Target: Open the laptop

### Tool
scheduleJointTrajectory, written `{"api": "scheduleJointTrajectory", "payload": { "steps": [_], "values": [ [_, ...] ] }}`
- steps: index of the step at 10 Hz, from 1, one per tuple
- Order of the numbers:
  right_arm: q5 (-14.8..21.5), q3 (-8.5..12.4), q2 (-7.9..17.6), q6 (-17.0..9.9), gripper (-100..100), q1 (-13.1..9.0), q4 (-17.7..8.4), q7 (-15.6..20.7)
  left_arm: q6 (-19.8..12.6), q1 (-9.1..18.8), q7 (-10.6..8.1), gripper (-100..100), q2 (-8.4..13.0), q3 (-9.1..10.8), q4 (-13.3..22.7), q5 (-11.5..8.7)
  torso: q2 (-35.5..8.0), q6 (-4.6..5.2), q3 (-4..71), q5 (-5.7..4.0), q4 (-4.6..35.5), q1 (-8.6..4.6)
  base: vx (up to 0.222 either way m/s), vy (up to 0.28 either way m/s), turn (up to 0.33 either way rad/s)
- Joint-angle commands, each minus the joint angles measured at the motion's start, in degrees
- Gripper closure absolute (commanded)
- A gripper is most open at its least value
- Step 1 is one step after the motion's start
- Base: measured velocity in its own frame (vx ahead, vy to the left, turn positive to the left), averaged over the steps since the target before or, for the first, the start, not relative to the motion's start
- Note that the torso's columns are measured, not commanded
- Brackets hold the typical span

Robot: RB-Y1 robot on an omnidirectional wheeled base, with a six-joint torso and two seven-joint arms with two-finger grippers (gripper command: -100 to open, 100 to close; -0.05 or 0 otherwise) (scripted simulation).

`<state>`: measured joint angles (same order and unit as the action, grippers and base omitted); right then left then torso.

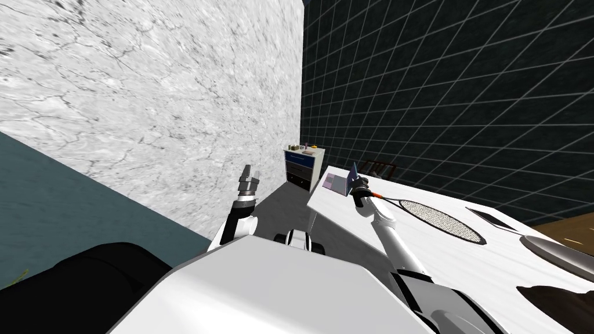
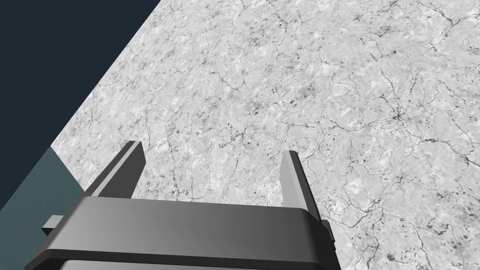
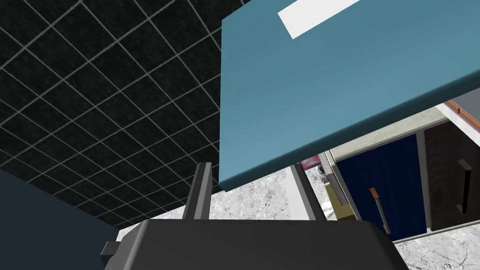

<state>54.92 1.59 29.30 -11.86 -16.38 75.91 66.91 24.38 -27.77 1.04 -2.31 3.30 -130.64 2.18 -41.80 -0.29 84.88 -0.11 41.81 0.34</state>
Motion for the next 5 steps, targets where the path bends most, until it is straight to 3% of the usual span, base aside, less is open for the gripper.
{"api": "scheduleJointTrajectory", "payload": {
  "steps": [1, 2, 5],
  "values": [
    [-0.9, -1.9, 2.0, -0.3, 100, 0.5, -0.9, 2.1, 0.0, 0.0, 0.00, 0, 0.0, 0.00, 0.0, 0.0, 0.1, -0.11, 0.1, -0.03, -0.1, -0.04, 0.022, 0.103, 0.001],
    [-1.3, -2.9, 4.5, -0.2, 100, 0.6, -2.3, 4.1, 0.0, 0.0, 0.00, 0, 0.0, 0.00, 0.0, 0.0, 0.1, -0.13, 0.1, -0.07, 0.0, -0.28, 0.028, 0.143, 0.066],
    [-2.0, -4.4, 8.2, -0.1, 100, 0.7, -4.4, 7.0, 0.0, 0.0, 0.00, 0, 0.0, 0.00, 0.0, 0.0, 0.1, 0.05, 0.0, -0.10, 0.1, -0.43, 0.038, 0.148, 0.066]
  ]
}}
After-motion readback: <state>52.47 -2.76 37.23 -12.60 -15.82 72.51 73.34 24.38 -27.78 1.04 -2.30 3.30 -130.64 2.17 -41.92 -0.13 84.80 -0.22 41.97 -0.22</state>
